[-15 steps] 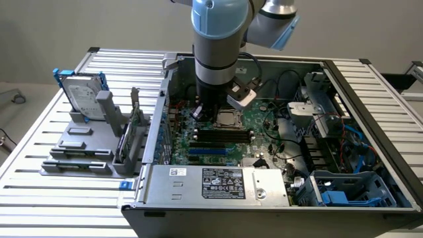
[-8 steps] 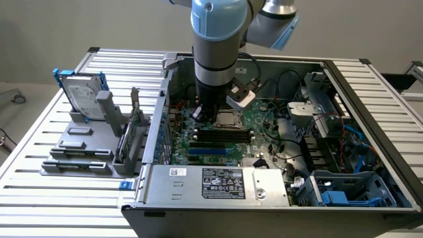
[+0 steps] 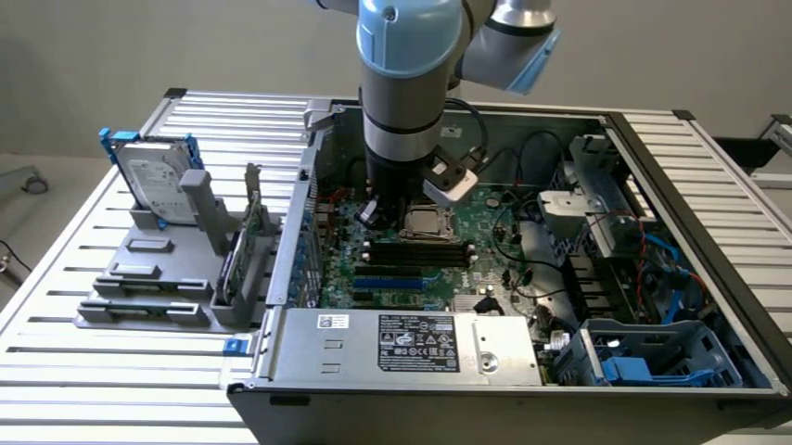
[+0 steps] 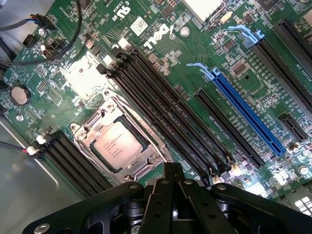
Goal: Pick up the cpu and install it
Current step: 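Install the first cpu locking lever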
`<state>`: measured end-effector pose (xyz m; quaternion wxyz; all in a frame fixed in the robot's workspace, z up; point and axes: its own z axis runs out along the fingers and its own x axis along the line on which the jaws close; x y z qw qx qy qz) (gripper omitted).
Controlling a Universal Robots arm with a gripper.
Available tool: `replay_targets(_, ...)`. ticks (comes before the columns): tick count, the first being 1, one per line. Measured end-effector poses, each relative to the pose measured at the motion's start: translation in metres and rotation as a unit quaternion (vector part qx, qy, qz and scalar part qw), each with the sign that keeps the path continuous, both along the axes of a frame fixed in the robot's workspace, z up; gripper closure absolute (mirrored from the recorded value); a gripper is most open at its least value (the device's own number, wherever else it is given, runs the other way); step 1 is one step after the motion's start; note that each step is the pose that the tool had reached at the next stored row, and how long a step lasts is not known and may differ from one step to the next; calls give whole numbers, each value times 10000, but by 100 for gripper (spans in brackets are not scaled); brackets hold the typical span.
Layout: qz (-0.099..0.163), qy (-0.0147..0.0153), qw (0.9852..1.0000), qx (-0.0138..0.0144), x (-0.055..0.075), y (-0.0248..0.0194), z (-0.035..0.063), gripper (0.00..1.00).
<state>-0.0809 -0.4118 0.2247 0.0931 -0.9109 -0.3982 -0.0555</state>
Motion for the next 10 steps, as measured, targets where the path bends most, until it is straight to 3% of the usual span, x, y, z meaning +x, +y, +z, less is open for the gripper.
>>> replay_targets(3,-1,0,10000,1,-1,-2,6,89)
replay_targets(10,7,0,10000,1,6,-2,153,89)
